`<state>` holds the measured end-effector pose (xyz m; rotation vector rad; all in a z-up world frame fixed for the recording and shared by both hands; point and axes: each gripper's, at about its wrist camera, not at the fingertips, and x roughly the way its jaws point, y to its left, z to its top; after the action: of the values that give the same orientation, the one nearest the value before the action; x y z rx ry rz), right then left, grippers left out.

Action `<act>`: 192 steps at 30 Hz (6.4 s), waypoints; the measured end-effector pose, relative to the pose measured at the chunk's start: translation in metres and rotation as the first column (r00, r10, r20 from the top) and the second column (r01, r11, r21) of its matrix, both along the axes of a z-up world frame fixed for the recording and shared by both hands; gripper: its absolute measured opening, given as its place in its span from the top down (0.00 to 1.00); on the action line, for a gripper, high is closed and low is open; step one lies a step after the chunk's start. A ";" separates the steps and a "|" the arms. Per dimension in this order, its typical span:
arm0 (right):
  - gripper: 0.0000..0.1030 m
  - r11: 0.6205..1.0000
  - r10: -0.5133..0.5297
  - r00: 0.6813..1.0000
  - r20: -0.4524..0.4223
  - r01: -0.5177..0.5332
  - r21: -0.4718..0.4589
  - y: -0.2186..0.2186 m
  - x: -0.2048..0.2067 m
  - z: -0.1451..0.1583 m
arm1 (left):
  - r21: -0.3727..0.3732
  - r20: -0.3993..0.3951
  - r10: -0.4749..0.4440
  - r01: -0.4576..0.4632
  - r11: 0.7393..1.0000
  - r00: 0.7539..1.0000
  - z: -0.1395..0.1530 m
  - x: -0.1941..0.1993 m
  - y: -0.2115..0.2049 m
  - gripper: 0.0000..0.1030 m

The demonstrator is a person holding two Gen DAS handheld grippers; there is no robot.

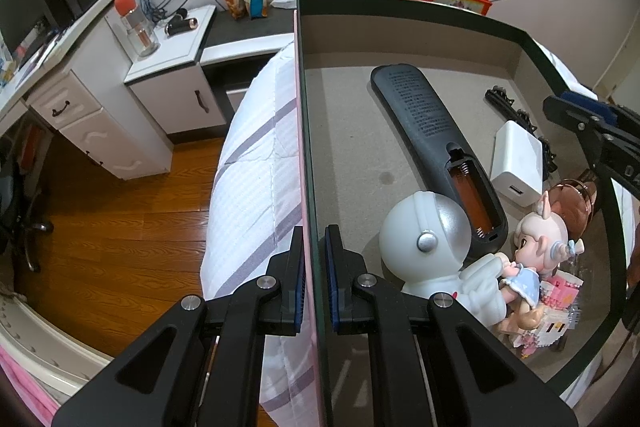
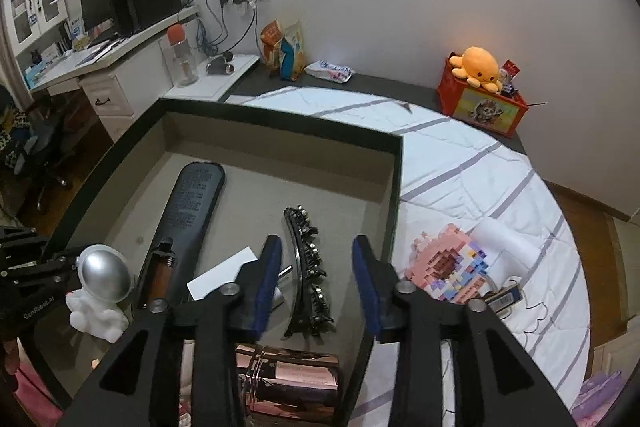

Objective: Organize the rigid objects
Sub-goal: 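Move the right tool to the blue-and-gold box and grasp it, then lift the blue-and-gold box and carry it over the pink box, then release the blue-and-gold box into the pink box with the right tool, then grasp the colourful block figure with the right tool and lift it, then carry the block figure into the pink box and open the right tool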

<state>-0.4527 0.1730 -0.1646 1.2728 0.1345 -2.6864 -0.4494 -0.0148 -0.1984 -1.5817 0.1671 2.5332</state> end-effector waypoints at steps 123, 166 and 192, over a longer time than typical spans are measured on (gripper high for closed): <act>0.46 0.989 -0.144 0.986 0.082 0.147 -0.027 0.099 0.024 -0.001 | 0.002 -0.025 -0.005 0.005 1.000 1.000 0.008 0.011 -0.007 0.93; 0.74 0.990 -0.112 0.985 0.134 0.123 -0.072 0.100 0.062 -0.043 | -0.018 -0.006 -0.010 0.010 1.000 1.000 0.000 0.010 -0.006 0.93; 0.73 0.992 0.027 0.994 -0.104 -0.039 -0.116 0.042 0.029 0.038 | 0.001 -0.013 -0.006 0.006 1.000 1.000 0.005 0.012 -0.007 0.93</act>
<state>-0.4239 0.2150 -0.1265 1.0901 0.0090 -2.6874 -0.4369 -0.0218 -0.1939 -1.5620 0.1715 2.5396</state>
